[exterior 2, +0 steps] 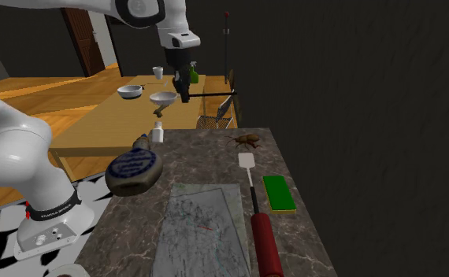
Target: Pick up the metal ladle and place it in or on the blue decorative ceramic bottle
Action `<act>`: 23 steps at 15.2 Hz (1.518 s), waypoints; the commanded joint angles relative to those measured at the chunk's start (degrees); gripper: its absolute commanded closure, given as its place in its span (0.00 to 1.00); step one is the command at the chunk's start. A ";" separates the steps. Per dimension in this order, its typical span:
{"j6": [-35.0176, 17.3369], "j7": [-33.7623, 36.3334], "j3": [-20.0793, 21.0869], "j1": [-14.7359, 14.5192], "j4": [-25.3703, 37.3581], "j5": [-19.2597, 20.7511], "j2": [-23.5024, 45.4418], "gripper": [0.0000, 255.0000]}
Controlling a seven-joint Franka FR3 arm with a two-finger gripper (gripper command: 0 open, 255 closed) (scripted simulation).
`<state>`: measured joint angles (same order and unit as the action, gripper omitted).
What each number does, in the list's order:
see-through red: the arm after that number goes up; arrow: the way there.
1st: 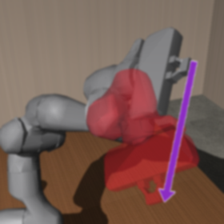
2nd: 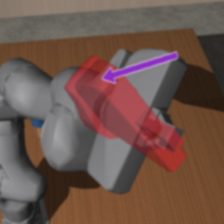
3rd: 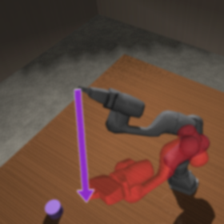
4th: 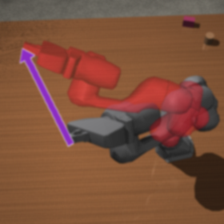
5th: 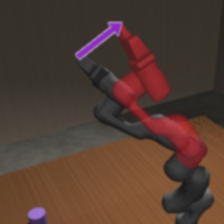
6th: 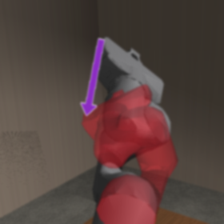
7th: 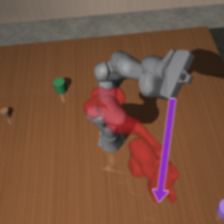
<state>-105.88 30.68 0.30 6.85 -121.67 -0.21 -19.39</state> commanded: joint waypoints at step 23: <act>11.34 -2.99 -2.57 1.74 -32.47 1.93 -43.81 1.00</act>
<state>-94.02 27.71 -2.22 8.55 -153.24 1.68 -62.78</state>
